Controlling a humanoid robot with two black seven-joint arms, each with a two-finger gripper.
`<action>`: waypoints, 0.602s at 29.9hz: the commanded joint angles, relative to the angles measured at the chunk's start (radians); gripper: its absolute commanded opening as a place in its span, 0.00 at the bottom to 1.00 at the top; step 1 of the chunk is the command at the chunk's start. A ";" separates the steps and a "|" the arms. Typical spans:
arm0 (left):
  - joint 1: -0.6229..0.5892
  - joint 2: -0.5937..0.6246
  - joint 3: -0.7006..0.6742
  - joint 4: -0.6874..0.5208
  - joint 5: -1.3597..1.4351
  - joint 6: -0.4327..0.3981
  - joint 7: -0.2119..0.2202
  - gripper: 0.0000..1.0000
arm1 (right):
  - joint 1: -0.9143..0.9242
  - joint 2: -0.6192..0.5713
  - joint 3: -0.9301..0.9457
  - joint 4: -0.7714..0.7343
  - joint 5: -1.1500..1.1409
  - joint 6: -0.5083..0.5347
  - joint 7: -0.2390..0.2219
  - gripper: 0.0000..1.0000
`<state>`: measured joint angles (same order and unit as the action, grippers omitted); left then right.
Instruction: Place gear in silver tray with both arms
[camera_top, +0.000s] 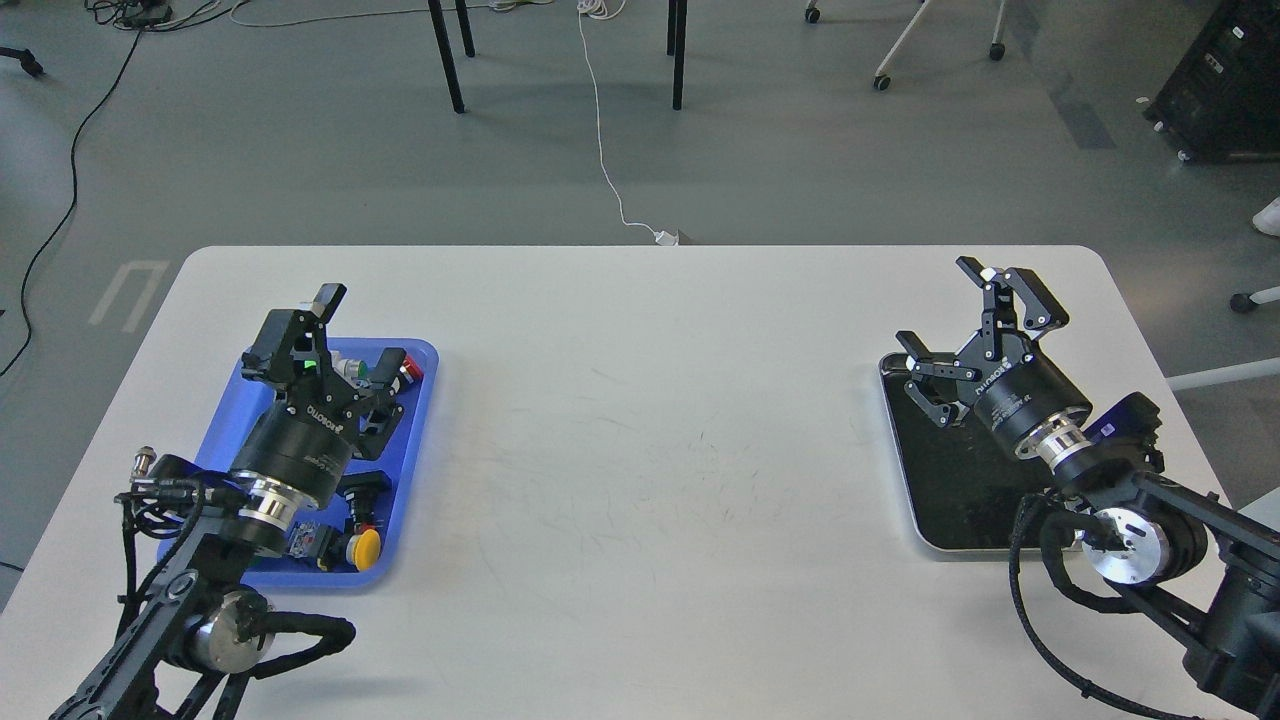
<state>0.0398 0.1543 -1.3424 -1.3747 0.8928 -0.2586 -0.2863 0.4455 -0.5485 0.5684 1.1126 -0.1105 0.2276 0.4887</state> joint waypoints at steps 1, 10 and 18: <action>0.002 -0.002 0.000 -0.003 0.000 0.001 -0.001 0.98 | -0.002 0.022 -0.001 0.003 0.000 -0.001 0.000 0.99; -0.024 0.011 0.012 0.011 -0.009 0.002 -0.004 0.98 | -0.001 0.041 0.002 0.003 0.000 -0.002 0.000 0.99; -0.100 0.149 0.019 0.089 -0.026 -0.002 -0.005 0.98 | 0.001 0.029 0.010 0.003 0.000 -0.002 0.000 0.99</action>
<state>-0.0458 0.2642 -1.3253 -1.2997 0.8686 -0.2616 -0.2831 0.4447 -0.5158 0.5779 1.1148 -0.1105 0.2254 0.4887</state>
